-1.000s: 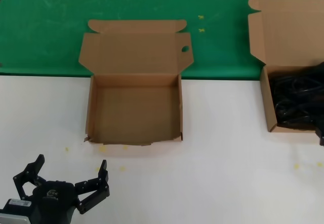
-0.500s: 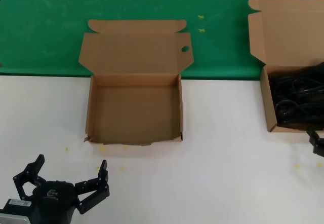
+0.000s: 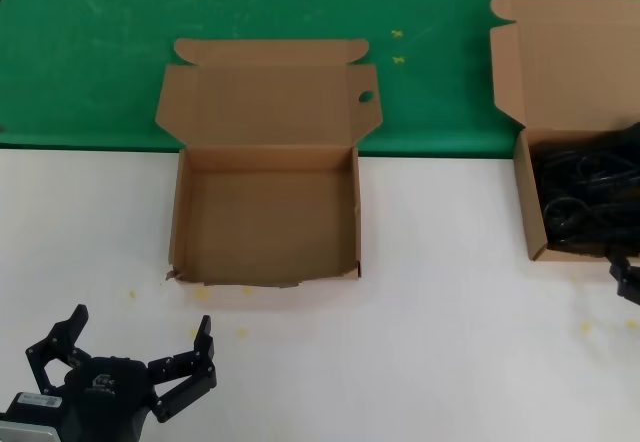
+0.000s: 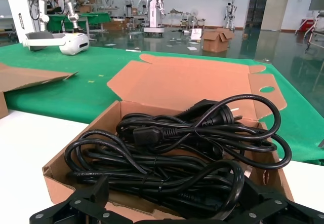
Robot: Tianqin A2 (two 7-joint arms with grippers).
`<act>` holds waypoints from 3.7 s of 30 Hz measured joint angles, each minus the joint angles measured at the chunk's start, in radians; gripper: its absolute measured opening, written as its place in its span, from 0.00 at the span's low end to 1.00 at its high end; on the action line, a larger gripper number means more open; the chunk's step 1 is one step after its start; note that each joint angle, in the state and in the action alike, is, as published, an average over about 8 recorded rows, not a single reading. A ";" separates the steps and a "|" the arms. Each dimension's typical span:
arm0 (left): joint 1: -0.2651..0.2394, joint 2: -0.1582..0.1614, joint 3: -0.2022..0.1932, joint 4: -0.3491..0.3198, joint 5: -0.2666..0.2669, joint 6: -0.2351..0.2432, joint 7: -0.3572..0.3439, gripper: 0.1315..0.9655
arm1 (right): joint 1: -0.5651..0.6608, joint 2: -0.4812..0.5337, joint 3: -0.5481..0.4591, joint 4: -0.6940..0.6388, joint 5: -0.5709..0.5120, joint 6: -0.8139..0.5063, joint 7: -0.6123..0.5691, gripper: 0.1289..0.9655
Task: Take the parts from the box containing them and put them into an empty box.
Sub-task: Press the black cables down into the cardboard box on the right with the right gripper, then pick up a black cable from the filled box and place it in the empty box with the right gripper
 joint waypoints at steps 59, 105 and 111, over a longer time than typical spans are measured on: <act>0.000 0.000 0.000 0.000 0.000 0.000 0.000 1.00 | -0.264 -0.028 -0.068 0.752 -0.045 0.177 0.353 0.04; 0.000 0.000 0.000 0.000 0.000 0.000 0.000 1.00 | -0.131 -0.310 -0.402 0.880 -0.212 0.280 0.407 0.04; 0.000 0.000 0.000 0.000 0.000 0.000 0.000 1.00 | -0.076 -0.360 -0.392 0.755 -0.203 0.253 0.334 0.04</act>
